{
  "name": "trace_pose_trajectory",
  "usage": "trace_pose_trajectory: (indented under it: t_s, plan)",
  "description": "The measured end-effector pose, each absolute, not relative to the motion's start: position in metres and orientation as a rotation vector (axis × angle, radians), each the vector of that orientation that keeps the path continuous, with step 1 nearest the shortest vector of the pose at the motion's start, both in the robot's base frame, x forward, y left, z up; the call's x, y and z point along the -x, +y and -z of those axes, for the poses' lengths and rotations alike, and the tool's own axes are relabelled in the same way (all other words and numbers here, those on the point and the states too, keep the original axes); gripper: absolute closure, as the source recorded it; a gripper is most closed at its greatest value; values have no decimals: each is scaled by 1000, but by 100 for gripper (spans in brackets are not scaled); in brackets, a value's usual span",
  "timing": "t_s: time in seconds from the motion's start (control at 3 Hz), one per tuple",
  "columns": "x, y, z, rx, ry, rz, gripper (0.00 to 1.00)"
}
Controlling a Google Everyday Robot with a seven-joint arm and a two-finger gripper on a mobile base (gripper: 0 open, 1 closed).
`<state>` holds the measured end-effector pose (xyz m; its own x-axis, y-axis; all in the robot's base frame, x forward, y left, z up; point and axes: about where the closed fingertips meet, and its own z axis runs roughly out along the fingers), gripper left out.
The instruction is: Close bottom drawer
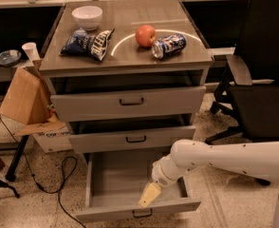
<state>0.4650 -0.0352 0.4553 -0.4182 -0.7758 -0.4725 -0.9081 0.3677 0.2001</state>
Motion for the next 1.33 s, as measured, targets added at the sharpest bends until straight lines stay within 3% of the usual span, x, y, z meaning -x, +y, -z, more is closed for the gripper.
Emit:
trace_pose_trajectory:
  t_s: [0.33,1.33]
  plan:
    - [-461,-24,-467,1524,2289,-616,0]
    - [-477,-75,-385,1384,2106,-1021,0]
